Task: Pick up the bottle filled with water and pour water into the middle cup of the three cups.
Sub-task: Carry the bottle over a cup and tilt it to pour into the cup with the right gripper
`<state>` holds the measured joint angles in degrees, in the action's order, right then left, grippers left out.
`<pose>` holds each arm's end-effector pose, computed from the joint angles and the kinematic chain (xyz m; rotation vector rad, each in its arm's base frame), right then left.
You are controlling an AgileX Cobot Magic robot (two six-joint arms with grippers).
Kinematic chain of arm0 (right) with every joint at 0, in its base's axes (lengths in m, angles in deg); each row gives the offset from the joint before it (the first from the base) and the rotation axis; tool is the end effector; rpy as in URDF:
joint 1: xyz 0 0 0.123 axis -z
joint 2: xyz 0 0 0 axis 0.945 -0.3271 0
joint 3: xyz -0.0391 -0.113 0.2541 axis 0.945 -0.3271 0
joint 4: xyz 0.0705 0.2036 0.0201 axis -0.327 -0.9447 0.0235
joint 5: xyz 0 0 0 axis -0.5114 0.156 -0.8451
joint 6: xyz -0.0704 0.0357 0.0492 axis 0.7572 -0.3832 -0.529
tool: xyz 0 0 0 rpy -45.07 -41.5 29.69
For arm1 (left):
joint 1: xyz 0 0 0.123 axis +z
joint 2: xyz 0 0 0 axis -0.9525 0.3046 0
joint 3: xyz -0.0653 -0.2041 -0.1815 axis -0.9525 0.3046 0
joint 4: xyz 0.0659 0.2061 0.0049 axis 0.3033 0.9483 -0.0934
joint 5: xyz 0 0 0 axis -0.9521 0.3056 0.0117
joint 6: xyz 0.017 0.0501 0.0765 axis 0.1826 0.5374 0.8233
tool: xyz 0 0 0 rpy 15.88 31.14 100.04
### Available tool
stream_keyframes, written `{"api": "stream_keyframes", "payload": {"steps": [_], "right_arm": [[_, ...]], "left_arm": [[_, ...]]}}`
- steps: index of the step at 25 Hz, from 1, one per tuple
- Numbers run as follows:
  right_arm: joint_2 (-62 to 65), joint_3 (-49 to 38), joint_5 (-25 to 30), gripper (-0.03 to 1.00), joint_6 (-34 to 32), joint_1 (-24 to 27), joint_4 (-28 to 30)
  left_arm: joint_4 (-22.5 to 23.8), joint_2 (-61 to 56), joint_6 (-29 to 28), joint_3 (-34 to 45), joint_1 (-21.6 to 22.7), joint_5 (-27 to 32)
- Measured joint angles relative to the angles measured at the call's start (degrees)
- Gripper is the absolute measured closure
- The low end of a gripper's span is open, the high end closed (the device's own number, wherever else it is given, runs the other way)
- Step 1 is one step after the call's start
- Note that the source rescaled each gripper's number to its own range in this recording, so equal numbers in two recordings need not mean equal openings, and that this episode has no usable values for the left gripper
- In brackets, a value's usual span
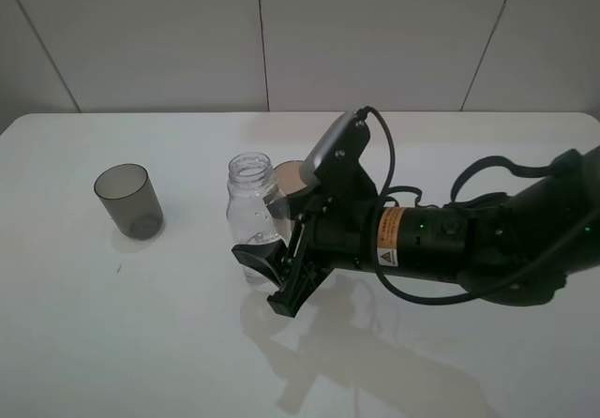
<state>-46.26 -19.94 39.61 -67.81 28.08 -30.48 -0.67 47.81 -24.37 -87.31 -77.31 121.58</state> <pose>0.1889 0.2157 0.1569 -1.0918 1.7668 0.6995 -0.0314 0.0028 0.2594 0.0685 2.0356 -0.0684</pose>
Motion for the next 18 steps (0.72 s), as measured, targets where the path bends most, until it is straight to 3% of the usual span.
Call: {"api": "stream_keyframes", "payload": {"steps": [11,14,18], "right_arm": [[14.32,-0.18,18.97,0.93,-2.28,0.38,-7.22],[16.65,-0.12,22.47,0.93,2.08,0.56,-10.8],[17.76,-0.12,24.74,0.93,14.35,0.82,-20.49]], "left_arm": [[0.0,0.0,0.0,0.0,0.0,0.0],[0.0,0.0,0.0,0.0,0.0,0.0],[0.0,0.0,0.0,0.0,0.0,0.0]]}}
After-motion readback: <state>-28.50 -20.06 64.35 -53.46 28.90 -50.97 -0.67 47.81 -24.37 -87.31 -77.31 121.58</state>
